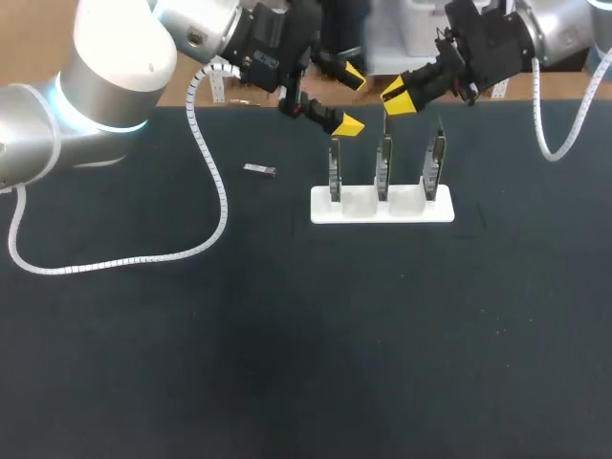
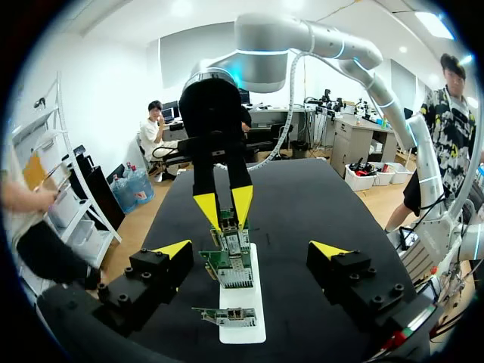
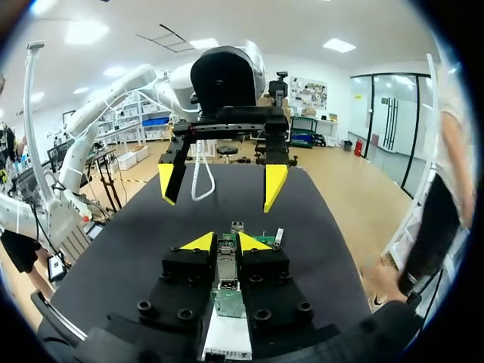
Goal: Pick up the optical module with the left hand, and insert it into the network port with the right hand.
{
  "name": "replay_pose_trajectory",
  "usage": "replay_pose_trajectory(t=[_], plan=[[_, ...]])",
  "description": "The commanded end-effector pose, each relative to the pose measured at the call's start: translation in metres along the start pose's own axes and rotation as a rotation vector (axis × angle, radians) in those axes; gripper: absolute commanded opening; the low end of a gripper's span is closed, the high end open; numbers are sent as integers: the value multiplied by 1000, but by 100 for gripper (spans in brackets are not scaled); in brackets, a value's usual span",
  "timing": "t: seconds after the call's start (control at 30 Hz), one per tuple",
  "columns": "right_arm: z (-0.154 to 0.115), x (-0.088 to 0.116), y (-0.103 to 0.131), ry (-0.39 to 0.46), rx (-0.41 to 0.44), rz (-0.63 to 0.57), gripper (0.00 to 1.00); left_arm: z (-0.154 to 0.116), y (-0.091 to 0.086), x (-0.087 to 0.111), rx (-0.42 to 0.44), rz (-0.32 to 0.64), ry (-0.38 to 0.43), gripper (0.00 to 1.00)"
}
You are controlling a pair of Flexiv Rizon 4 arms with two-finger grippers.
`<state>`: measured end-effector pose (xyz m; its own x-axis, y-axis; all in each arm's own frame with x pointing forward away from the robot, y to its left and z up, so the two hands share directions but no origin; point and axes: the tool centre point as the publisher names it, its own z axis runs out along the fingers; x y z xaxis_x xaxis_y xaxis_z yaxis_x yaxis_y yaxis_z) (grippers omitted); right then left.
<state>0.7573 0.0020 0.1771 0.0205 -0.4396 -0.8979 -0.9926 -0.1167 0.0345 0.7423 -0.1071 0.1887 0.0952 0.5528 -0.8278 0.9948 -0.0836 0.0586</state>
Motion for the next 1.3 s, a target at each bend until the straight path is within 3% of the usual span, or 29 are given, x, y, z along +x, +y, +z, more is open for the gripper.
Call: replay_pose_trajectory(t=[0.03, 0.3, 0.7, 1.3], plan=[[2, 6, -1, -7, -1, 8, 0, 0, 2, -1, 5, -1, 6, 100], [5, 13, 0, -23, -2, 24, 0, 0, 2, -1, 5, -1, 6, 100], [0, 1, 1, -13, 13, -25, 0, 0, 2, -1, 5, -1, 6, 100], [4, 12, 3, -16, 17, -16, 0, 0, 2, -1, 5, -1, 6, 100]])
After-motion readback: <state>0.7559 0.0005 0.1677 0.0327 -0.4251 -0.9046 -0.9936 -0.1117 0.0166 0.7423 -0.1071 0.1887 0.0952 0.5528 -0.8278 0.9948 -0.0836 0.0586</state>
